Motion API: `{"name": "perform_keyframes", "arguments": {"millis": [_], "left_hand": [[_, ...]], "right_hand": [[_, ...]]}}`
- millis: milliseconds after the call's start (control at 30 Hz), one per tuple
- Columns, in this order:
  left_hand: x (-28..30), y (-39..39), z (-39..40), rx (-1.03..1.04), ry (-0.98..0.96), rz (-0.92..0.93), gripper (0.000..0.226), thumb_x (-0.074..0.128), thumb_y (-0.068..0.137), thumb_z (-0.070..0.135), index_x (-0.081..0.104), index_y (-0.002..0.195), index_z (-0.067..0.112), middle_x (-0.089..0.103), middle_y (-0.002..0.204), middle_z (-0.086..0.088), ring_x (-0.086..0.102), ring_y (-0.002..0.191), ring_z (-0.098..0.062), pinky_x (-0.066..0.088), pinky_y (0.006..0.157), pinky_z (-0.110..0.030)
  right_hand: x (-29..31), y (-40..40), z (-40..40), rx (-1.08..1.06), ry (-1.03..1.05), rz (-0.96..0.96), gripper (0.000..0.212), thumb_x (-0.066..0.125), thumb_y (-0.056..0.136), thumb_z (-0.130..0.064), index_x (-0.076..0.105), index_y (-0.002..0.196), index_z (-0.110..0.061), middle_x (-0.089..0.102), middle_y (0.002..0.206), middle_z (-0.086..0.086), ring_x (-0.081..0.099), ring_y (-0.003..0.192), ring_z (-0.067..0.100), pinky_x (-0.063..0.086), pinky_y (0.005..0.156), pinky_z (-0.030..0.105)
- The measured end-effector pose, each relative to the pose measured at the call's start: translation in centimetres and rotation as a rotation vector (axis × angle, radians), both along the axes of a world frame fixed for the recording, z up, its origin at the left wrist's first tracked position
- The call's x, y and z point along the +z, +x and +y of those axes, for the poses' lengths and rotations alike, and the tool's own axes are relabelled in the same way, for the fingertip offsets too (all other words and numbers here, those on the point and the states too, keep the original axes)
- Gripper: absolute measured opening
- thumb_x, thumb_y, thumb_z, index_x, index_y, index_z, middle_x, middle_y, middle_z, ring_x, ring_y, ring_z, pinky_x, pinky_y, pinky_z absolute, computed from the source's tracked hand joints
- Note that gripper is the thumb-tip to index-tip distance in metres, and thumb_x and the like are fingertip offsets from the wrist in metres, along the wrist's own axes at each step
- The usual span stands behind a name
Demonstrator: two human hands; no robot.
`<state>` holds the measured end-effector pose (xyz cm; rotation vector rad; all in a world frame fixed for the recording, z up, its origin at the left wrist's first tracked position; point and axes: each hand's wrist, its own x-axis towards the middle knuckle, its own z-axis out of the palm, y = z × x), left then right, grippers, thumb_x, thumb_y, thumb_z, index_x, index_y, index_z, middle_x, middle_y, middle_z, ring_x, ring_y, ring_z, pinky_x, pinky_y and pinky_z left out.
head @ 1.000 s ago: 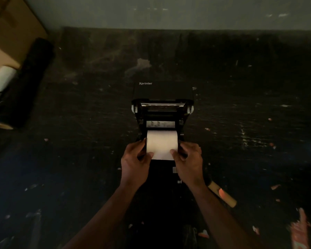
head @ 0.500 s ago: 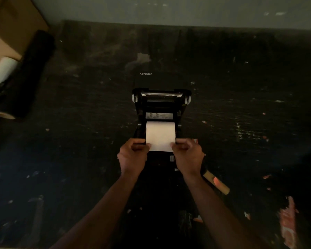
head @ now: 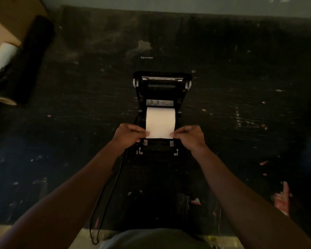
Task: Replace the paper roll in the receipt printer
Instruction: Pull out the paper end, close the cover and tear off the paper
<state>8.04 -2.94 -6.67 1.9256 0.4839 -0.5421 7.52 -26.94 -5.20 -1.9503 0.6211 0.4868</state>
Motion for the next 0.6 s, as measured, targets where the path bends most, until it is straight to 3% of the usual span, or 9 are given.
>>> {"name": "perform_keyframes", "arguments": {"millis": [100,200,300,367,433,500,600], "left_hand": [[-0.2,0.4,0.1,-0.11,0.093,0.004,0.014,0.094,0.072,0.034,0.08,0.077,0.037,0.077,0.081,0.017,0.068,0.079,0.003,0.048,0.069,-0.01],[-0.5,0.8,0.2,-0.169,0.165,0.028,0.018,0.094,0.071,0.034,0.077,0.067,0.04,0.071,0.074,0.026,0.063,0.076,0.009,0.041,0.06,0.0],[-0.7,1.7,0.5,-0.265,0.175,0.063,0.019,0.094,0.071,0.029,0.079,0.064,0.038,0.076,0.08,0.019,0.068,0.086,0.001,0.051,0.082,-0.017],[-0.5,2.2,0.6,-0.345,0.201,0.062,0.015,0.092,0.073,0.03,0.08,0.067,0.036,0.077,0.082,0.016,0.069,0.086,-0.003,0.054,0.089,-0.027],[-0.3,2.6,0.6,-0.38,0.235,0.035,0.01,0.09,0.076,0.036,0.083,0.083,0.031,0.078,0.088,0.009,0.069,0.085,-0.007,0.053,0.086,-0.027],[-0.2,2.6,0.6,-0.39,0.253,0.024,0.02,0.088,0.078,0.038,0.084,0.092,0.024,0.077,0.093,0.003,0.068,0.085,-0.009,0.05,0.08,-0.024],[0.0,2.8,0.5,-0.457,0.289,0.06,0.017,0.087,0.08,0.036,0.083,0.09,0.022,0.078,0.095,0.0,0.07,0.089,-0.013,0.047,0.076,-0.024]], "right_hand": [[-0.5,0.2,-0.2,0.052,-0.036,0.03,0.016,0.093,0.073,-0.023,0.078,0.072,-0.028,0.07,0.076,-0.017,0.062,0.076,-0.005,0.043,0.064,0.012],[-1.0,0.5,-0.4,0.112,-0.053,0.077,0.013,0.093,0.073,-0.021,0.08,0.076,-0.022,0.077,0.092,-0.002,0.069,0.097,0.012,0.052,0.088,0.027],[-0.8,1.3,-0.6,0.248,-0.125,0.097,0.013,0.092,0.073,-0.025,0.082,0.08,-0.019,0.079,0.108,0.008,0.069,0.112,0.023,0.045,0.113,0.041],[-0.5,1.9,-0.5,0.364,-0.221,0.118,0.023,0.09,0.075,-0.03,0.084,0.091,-0.015,0.077,0.115,0.012,0.067,0.117,0.028,0.038,0.12,0.048],[-0.1,2.3,-0.4,0.384,-0.243,0.161,0.038,0.091,0.074,-0.031,0.082,0.103,-0.009,0.075,0.12,0.014,0.066,0.121,0.03,0.043,0.116,0.047],[0.3,2.2,-0.5,0.39,-0.254,0.178,0.042,0.092,0.073,-0.031,0.08,0.105,-0.007,0.075,0.119,0.014,0.067,0.119,0.03,0.051,0.109,0.045],[1.1,0.8,-0.4,0.407,-0.348,-0.009,0.021,0.09,0.076,-0.03,0.077,0.087,-0.018,0.076,0.094,0.003,0.072,0.089,0.015,0.06,0.093,0.042]]}}
